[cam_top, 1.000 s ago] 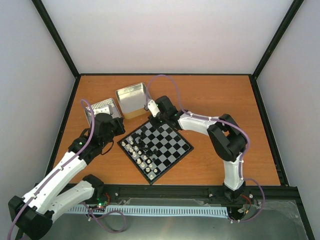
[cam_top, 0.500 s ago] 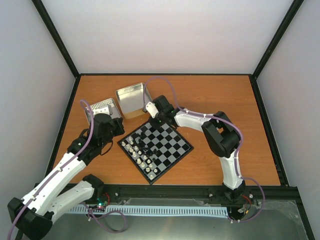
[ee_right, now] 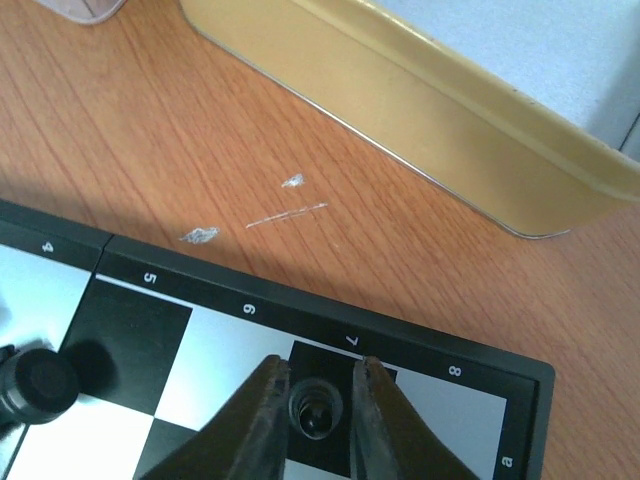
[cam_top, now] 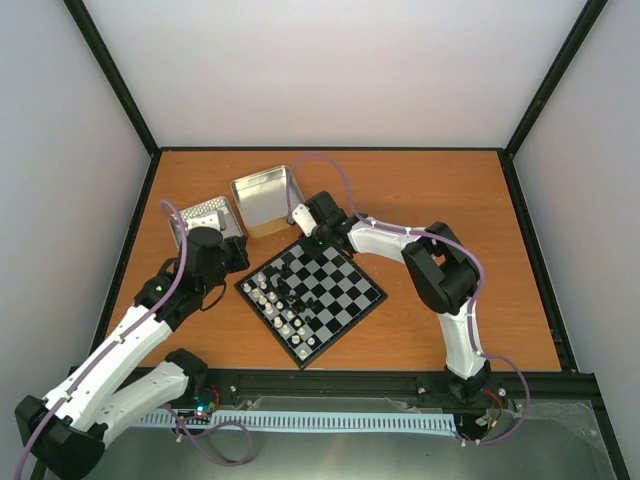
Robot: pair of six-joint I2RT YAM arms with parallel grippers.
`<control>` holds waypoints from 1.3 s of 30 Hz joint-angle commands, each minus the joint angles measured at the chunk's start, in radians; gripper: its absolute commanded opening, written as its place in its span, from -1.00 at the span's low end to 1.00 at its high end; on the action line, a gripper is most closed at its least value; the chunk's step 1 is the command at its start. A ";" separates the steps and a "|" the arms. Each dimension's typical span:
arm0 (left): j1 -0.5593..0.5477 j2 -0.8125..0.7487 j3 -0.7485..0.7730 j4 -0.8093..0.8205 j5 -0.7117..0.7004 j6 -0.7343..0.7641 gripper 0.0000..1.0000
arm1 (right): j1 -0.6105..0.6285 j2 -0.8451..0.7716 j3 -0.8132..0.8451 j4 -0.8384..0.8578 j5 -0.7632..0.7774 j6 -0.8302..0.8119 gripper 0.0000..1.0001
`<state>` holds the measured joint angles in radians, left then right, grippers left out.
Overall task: Set up the chess pieces on the board
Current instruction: Place the chess piece on the chessboard.
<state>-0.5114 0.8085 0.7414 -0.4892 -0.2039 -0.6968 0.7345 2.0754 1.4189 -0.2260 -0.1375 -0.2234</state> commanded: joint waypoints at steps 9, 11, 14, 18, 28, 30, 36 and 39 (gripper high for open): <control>0.009 0.002 0.019 0.003 0.038 0.046 -0.99 | -0.007 -0.047 0.034 -0.025 0.041 0.131 -0.38; 0.009 0.014 0.025 0.004 0.063 0.071 -0.99 | -0.012 -0.079 0.034 -0.039 0.058 0.196 -0.32; 0.008 0.060 0.054 -0.016 0.126 0.124 -0.98 | -0.023 -0.146 0.011 -0.054 0.080 0.285 -0.28; 0.008 0.164 0.133 -0.118 0.249 0.216 -0.93 | -0.035 -0.271 -0.040 -0.087 0.110 0.400 -0.20; -0.024 0.468 0.305 -0.239 0.385 0.370 -0.99 | -0.037 -0.618 -0.364 -0.209 0.235 0.681 -0.17; -0.057 0.573 0.372 -0.303 0.334 0.396 -0.99 | -0.037 -0.696 -0.437 -0.231 0.236 0.725 -0.17; -0.103 0.780 0.496 -0.338 0.302 0.401 -0.99 | -0.036 -0.924 -0.632 -0.203 0.260 0.819 -0.17; -0.111 0.858 0.577 -0.373 0.298 0.393 -0.99 | -0.036 -0.990 -0.672 -0.191 0.275 0.850 -0.17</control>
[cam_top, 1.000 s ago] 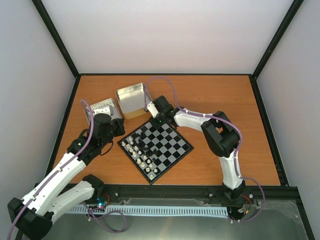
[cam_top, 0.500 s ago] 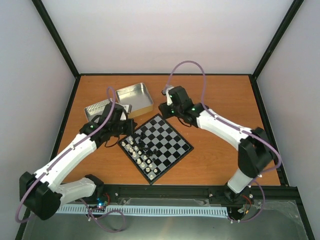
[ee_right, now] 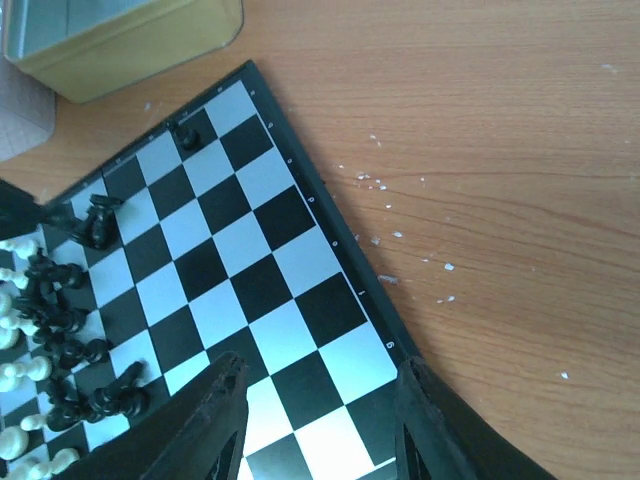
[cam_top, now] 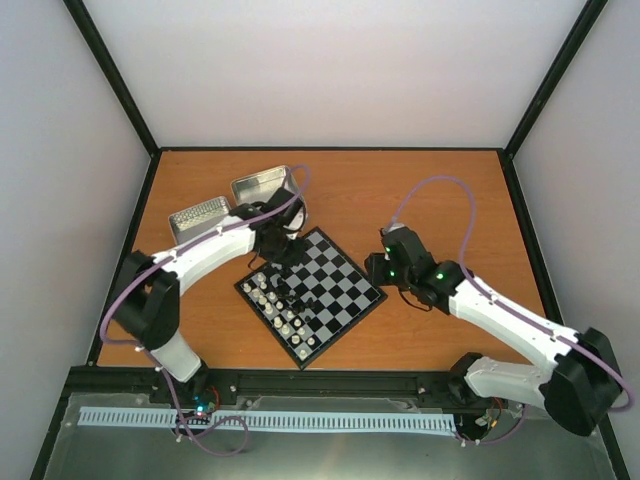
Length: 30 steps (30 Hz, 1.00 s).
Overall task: Set up the chess pieces on the board
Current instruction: Place the chess piece on the chessboard.
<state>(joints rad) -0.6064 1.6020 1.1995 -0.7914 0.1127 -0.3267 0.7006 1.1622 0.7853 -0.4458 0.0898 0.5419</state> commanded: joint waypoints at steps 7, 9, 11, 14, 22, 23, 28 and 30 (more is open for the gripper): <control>-0.019 0.265 0.319 -0.139 -0.018 0.026 -0.98 | -0.002 -0.104 -0.100 0.088 0.050 0.101 -0.17; -0.021 0.318 0.375 -0.161 -0.014 0.029 -0.97 | -0.002 -0.099 -0.114 0.095 0.038 0.098 -0.17; -0.024 0.360 0.419 -0.184 -0.023 0.024 -0.97 | -0.001 -0.096 -0.126 0.097 0.032 0.092 -0.17; -0.026 0.404 0.451 -0.203 -0.024 0.018 -0.91 | -0.002 -0.095 -0.139 0.097 0.026 0.079 -0.17; -0.027 0.447 0.469 -0.210 -0.016 0.010 -0.94 | -0.001 -0.104 -0.158 0.111 0.016 0.067 -0.17; -0.027 0.450 0.471 -0.211 -0.019 0.010 -0.94 | -0.002 -0.105 -0.159 0.115 0.014 0.070 -0.17; -0.027 0.463 0.477 -0.210 -0.025 0.011 -0.94 | -0.003 -0.101 -0.168 0.126 0.007 0.074 -0.17; -0.027 0.469 0.480 -0.209 -0.030 0.013 -0.92 | -0.002 -0.099 -0.169 0.128 0.005 0.077 -0.17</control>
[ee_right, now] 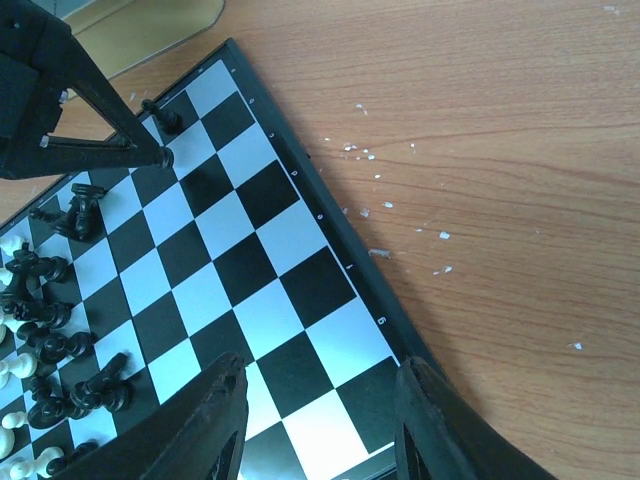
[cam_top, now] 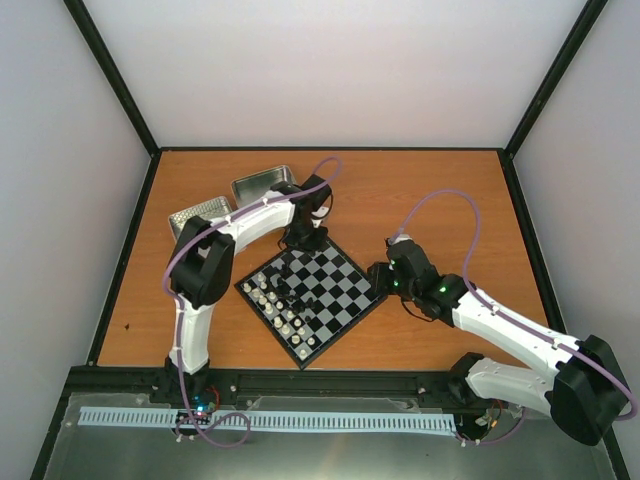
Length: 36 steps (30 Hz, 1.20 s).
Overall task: Set up the chess pieces on the board
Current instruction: Place the chess piece on the chessboard.
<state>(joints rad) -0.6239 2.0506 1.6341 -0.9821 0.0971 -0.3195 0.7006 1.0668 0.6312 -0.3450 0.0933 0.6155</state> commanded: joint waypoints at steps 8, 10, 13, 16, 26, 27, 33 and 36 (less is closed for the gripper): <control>-0.010 0.054 0.075 -0.015 -0.017 0.010 -0.92 | -0.002 -0.002 -0.018 0.029 -0.007 0.009 -0.17; -0.009 0.059 0.084 -0.018 -0.025 0.009 -0.86 | -0.002 -0.002 -0.019 0.029 -0.009 0.008 -0.17; -0.010 0.065 0.091 -0.020 -0.037 0.010 -0.77 | -0.003 -0.001 -0.019 0.029 -0.011 0.010 -0.17; -0.010 0.062 0.098 -0.021 -0.042 0.009 -0.73 | -0.002 -0.001 -0.021 0.030 -0.011 0.011 -0.17; -0.010 0.030 0.107 -0.015 -0.003 0.016 -0.62 | -0.002 0.004 -0.012 0.034 -0.032 0.011 -0.17; -0.010 0.016 0.106 -0.012 -0.002 0.016 -0.61 | -0.002 0.003 -0.011 0.034 -0.037 0.010 -0.17; -0.010 -0.098 0.055 0.040 0.019 0.014 -0.50 | -0.001 0.007 0.006 0.024 -0.067 0.001 -0.16; -0.008 -0.197 -0.019 0.105 0.005 0.005 -0.36 | -0.002 0.022 0.018 0.015 -0.093 -0.002 -0.15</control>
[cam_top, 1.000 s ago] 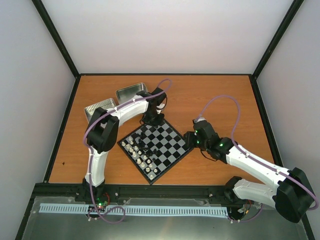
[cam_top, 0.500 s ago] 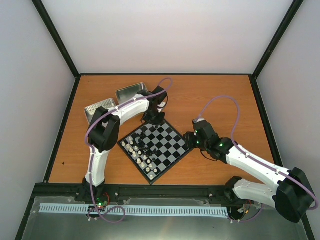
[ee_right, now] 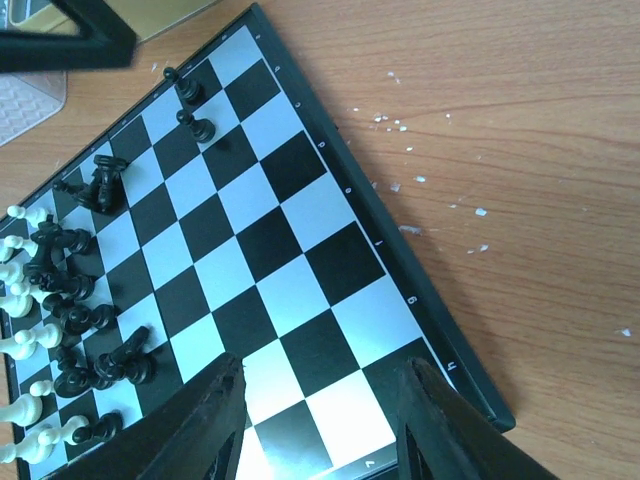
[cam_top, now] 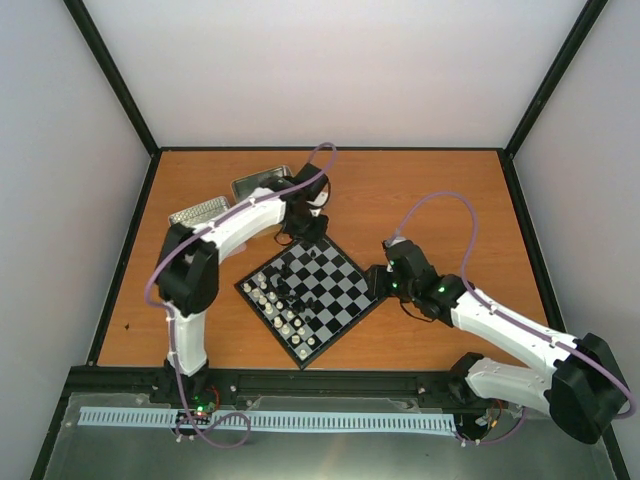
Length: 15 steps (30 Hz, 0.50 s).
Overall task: Set up the chess pieces on the board
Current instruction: Place the chess piece on the chessboard.
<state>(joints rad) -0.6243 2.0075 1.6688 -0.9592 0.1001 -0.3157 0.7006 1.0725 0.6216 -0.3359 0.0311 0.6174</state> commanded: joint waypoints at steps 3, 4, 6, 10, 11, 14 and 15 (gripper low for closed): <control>-0.006 -0.263 -0.166 0.178 -0.031 -0.021 -0.29 | 0.000 0.038 0.046 -0.002 -0.065 -0.001 -0.15; -0.005 -0.315 -0.227 0.209 -0.045 -0.034 -0.27 | 0.003 0.047 0.052 -0.004 -0.075 0.002 -0.15; -0.005 -0.391 -0.318 0.268 -0.072 -0.057 -0.26 | 0.011 0.067 0.064 -0.005 -0.097 0.010 -0.15; -0.002 -0.552 -0.497 0.369 -0.107 -0.111 -0.25 | 0.049 0.124 0.104 -0.013 -0.133 0.021 -0.15; 0.000 -0.596 -0.532 0.388 -0.117 -0.119 -0.24 | 0.068 0.143 0.128 -0.024 -0.130 0.023 -0.16; 0.000 -0.712 -0.629 0.437 -0.177 -0.127 -0.21 | 0.152 0.212 0.201 -0.099 -0.064 0.017 -0.17; 0.001 -0.753 -0.655 0.446 -0.207 -0.132 -0.20 | 0.178 0.239 0.229 -0.123 -0.042 0.016 -0.17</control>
<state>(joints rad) -0.6239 1.3846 1.0809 -0.6300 -0.0055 -0.4038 0.7948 1.2461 0.7567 -0.3801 -0.0628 0.6304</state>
